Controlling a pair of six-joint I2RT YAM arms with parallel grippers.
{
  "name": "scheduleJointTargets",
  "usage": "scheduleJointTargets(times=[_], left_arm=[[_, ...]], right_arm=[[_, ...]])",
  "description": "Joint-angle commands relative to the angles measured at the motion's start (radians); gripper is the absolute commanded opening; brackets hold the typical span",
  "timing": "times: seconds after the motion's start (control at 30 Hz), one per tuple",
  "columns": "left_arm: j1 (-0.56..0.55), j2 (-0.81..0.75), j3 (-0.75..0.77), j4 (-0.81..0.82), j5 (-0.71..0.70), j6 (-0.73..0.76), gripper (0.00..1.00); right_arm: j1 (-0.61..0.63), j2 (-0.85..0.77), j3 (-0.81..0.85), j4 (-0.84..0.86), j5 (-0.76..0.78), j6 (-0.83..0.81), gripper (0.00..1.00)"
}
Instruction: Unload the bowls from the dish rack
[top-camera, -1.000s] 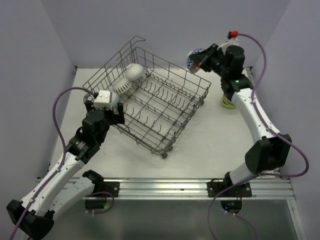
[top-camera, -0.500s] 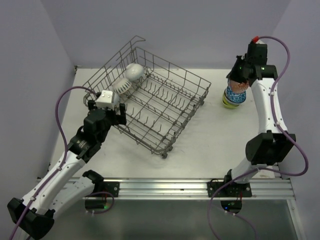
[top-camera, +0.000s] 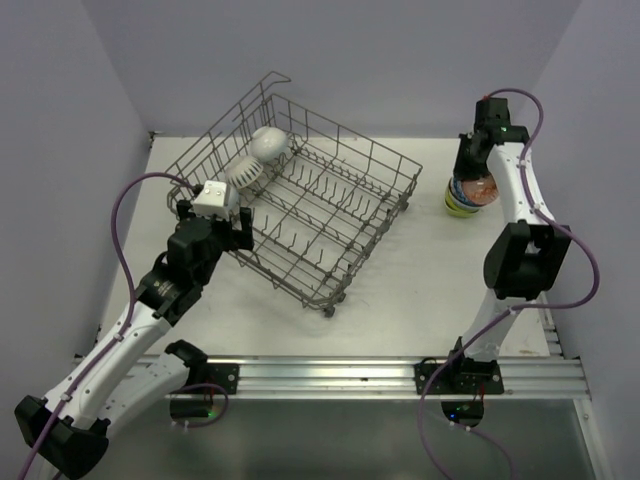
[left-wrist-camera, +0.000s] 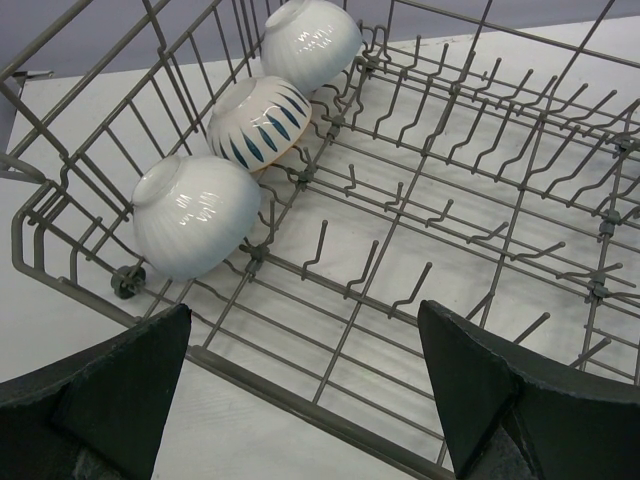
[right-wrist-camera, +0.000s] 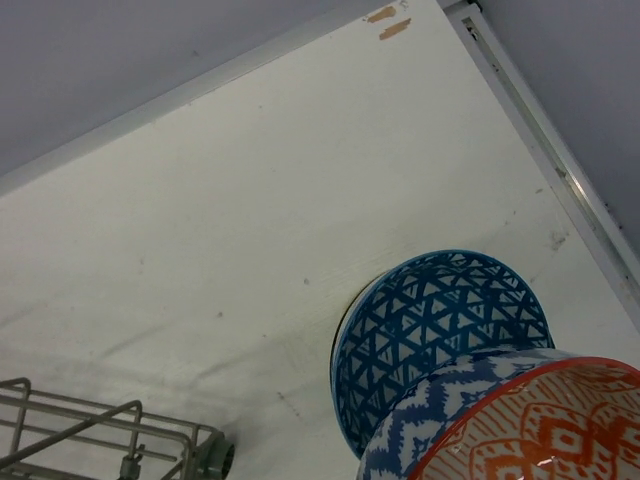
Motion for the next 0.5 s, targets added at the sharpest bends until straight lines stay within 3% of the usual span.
scheduleJointTargets(times=[0.0,0.47], left_arm=[[-0.006,-0.008,0.020,0.026,-0.010,0.016,1.00],[-0.006,0.002,0.021,0.026,0.016,0.016,1.00]], right_arm=[[-0.002,0.035,0.084,0.036,0.044,-0.039,0.00],[-0.011,0.165,0.175,0.022,0.067,-0.049,0.00]])
